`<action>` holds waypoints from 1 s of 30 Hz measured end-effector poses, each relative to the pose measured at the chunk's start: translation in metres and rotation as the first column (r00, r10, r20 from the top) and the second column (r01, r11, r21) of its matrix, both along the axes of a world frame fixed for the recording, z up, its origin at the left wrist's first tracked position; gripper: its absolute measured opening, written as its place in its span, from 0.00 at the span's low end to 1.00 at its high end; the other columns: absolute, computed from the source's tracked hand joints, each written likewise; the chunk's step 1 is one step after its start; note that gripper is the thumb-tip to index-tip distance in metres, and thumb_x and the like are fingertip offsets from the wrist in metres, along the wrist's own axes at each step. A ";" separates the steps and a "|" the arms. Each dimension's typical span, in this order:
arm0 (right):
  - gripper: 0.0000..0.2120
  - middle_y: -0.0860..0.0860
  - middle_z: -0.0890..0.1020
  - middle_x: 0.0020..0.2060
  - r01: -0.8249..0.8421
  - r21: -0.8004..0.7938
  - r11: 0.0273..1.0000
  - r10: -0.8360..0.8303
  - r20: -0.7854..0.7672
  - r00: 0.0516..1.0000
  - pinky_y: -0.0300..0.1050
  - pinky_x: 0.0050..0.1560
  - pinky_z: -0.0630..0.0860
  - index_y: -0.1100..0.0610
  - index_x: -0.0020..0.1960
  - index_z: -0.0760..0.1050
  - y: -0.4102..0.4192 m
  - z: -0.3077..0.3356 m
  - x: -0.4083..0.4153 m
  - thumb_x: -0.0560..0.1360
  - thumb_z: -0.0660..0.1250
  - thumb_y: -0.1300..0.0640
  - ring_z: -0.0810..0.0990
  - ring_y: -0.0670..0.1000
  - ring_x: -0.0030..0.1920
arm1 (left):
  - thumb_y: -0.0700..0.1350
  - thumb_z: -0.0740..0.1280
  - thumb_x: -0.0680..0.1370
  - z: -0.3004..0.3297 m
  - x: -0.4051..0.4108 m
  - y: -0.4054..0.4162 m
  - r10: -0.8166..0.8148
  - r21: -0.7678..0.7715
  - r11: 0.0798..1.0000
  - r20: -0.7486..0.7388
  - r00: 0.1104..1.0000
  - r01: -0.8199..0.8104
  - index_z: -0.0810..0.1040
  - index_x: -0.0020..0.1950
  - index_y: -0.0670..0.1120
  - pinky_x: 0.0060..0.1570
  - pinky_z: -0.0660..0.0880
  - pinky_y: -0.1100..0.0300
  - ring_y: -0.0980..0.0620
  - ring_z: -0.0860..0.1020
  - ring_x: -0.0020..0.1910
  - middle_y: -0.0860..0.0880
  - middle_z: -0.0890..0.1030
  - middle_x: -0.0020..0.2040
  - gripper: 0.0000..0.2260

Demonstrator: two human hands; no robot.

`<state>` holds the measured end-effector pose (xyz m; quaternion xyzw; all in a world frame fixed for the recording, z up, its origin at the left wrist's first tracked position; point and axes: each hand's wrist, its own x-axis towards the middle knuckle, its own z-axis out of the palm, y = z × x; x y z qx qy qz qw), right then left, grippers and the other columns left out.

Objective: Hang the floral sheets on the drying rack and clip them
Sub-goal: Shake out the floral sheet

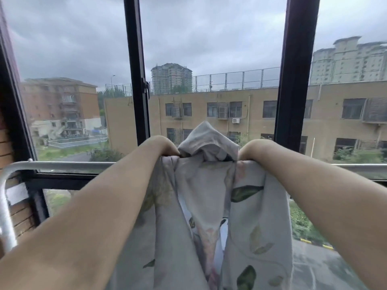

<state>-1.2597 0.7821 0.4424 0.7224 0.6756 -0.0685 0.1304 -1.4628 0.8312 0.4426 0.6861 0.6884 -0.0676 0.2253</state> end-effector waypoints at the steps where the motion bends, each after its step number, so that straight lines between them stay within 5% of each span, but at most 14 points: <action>1: 0.17 0.56 0.74 0.62 -0.017 -0.048 0.999 0.013 -0.080 0.997 0.47 0.61 0.69 0.62 0.65 0.67 0.002 -0.002 0.002 0.80 0.60 0.54 0.71 0.58 0.66 | 0.55 0.54 0.84 -0.002 0.000 0.002 0.005 -0.031 1.000 -0.014 1.000 -0.005 0.72 0.59 0.40 0.56 0.69 0.57 0.47 0.73 0.52 0.46 0.75 0.44 0.19; 3: 0.07 0.57 0.78 0.51 -0.086 -0.049 0.995 0.067 -0.310 0.948 0.50 0.58 0.73 0.62 0.52 0.72 0.004 -0.007 0.003 0.79 0.62 0.57 0.76 0.59 0.59 | 0.55 0.53 0.84 -0.002 0.001 -0.002 0.005 -0.030 1.000 -0.024 1.000 -0.006 0.72 0.54 0.41 0.56 0.67 0.57 0.50 0.74 0.46 0.46 0.74 0.45 0.18; 6: 0.07 0.58 0.77 0.37 -0.037 0.200 0.979 0.156 -0.620 0.769 0.44 0.31 0.71 0.61 0.40 0.74 0.005 -0.008 0.006 0.74 0.60 0.59 0.76 0.55 0.32 | 0.53 0.53 0.84 -0.001 -0.006 -0.008 0.007 0.079 0.997 -0.050 0.999 -0.003 0.71 0.64 0.42 0.55 0.67 0.57 0.50 0.73 0.46 0.46 0.74 0.49 0.18; 8: 0.07 0.57 0.77 0.34 -0.060 0.082 0.995 0.099 -0.922 0.374 0.40 0.30 0.67 0.61 0.40 0.73 -0.005 -0.003 0.003 0.71 0.59 0.59 0.75 0.52 0.29 | 0.49 0.55 0.84 -0.001 -0.014 -0.011 0.022 0.151 0.988 -0.072 0.997 -0.011 0.69 0.69 0.38 0.54 0.66 0.57 0.49 0.72 0.44 0.46 0.74 0.45 0.19; 9: 0.13 0.58 0.80 0.39 -0.150 0.020 0.989 0.049 -0.981 0.190 0.42 0.35 0.71 0.62 0.47 0.75 -0.008 0.001 0.001 0.70 0.61 0.54 0.80 0.54 0.36 | 0.48 0.55 0.84 -0.001 -0.017 -0.013 0.023 0.168 0.986 -0.070 0.997 -0.011 0.69 0.70 0.36 0.53 0.66 0.57 0.49 0.72 0.43 0.46 0.75 0.43 0.20; 10: 0.24 0.59 0.82 0.49 -0.254 -0.015 0.967 0.016 -0.993 0.120 0.47 0.43 0.75 0.61 0.58 0.75 -0.012 0.004 -0.002 0.68 0.64 0.46 0.82 0.57 0.46 | 0.48 0.56 0.84 -0.001 -0.019 -0.016 0.028 0.165 0.986 -0.056 0.998 -0.018 0.69 0.70 0.35 0.53 0.67 0.57 0.48 0.73 0.45 0.45 0.76 0.45 0.21; 12: 0.39 0.56 0.76 0.65 -0.376 -0.059 0.925 0.034 -0.971 0.235 0.63 0.62 0.71 0.48 0.71 0.66 -0.015 0.006 -0.016 0.65 0.67 0.32 0.76 0.60 0.62 | 0.51 0.56 0.83 0.000 -0.021 -0.028 0.030 0.106 0.994 -0.001 1.000 -0.030 0.69 0.70 0.37 0.54 0.72 0.56 0.48 0.77 0.48 0.44 0.79 0.51 0.22; 14: 0.34 0.55 0.78 0.63 -0.358 -0.076 0.931 0.063 -0.930 0.361 0.59 0.66 0.70 0.47 0.67 0.71 -0.024 0.002 -0.041 0.66 0.68 0.31 0.76 0.58 0.63 | 0.49 0.55 0.84 0.001 -0.024 -0.034 0.000 0.103 0.995 0.037 0.999 -0.004 0.66 0.73 0.37 0.56 0.72 0.55 0.45 0.77 0.58 0.40 0.77 0.60 0.22; 17: 0.13 0.57 0.83 0.48 -0.190 0.074 0.979 0.161 -0.852 0.499 0.47 0.55 0.78 0.57 0.56 0.76 -0.030 -0.012 -0.080 0.77 0.66 0.50 0.82 0.53 0.47 | 0.45 0.54 0.84 -0.001 -0.037 -0.034 -0.056 0.120 0.991 0.044 0.997 0.051 0.71 0.64 0.34 0.47 0.71 0.59 0.48 0.74 0.49 0.43 0.76 0.51 0.16; 19: 0.12 0.56 0.82 0.51 -0.149 0.216 0.965 0.251 -0.589 0.769 0.44 0.52 0.77 0.61 0.58 0.77 -0.029 -0.015 -0.096 0.78 0.60 0.58 0.80 0.53 0.49 | 0.45 0.55 0.84 -0.003 -0.047 -0.035 -0.072 0.118 0.991 0.045 0.996 0.067 0.74 0.50 0.41 0.47 0.71 0.59 0.51 0.73 0.45 0.47 0.74 0.44 0.11; 21: 0.13 0.56 0.78 0.51 -0.188 0.234 0.954 0.260 -0.333 0.906 0.40 0.45 0.72 0.61 0.58 0.76 -0.034 -0.012 -0.115 0.79 0.56 0.60 0.76 0.52 0.50 | 0.44 0.56 0.84 -0.004 -0.064 -0.035 -0.118 0.092 0.989 0.040 0.992 0.114 0.72 0.51 0.44 0.56 0.70 0.56 0.51 0.71 0.51 0.46 0.75 0.48 0.07; 23: 0.12 0.58 0.77 0.53 -0.150 0.143 0.978 0.186 -0.291 0.938 0.38 0.40 0.71 0.61 0.59 0.75 -0.032 -0.011 -0.122 0.80 0.55 0.61 0.73 0.51 0.49 | 0.41 0.57 0.82 -0.009 -0.076 -0.032 -0.166 0.076 0.984 0.074 0.983 0.160 0.71 0.56 0.44 0.58 0.69 0.53 0.48 0.71 0.51 0.43 0.73 0.52 0.05; 26: 0.17 0.60 0.77 0.61 -0.013 -0.070 0.997 0.000 -0.183 0.983 0.47 0.56 0.72 0.63 0.65 0.72 -0.028 -0.014 -0.116 0.81 0.57 0.54 0.74 0.53 0.51 | 0.41 0.61 0.80 -0.014 -0.100 -0.025 -0.171 0.138 0.979 0.134 0.976 0.152 0.76 0.45 0.44 0.51 0.73 0.55 0.43 0.78 0.47 0.43 0.77 0.45 0.06; 30: 0.15 0.56 0.78 0.50 0.112 -0.138 0.984 -0.130 -0.126 0.983 0.47 0.53 0.73 0.62 0.59 0.75 -0.029 -0.017 -0.104 0.80 0.60 0.52 0.76 0.55 0.49 | 0.43 0.64 0.79 -0.010 -0.127 -0.035 -0.149 0.141 0.981 0.117 0.982 0.132 0.81 0.46 0.41 0.41 0.74 0.62 0.49 0.78 0.44 0.45 0.80 0.47 0.08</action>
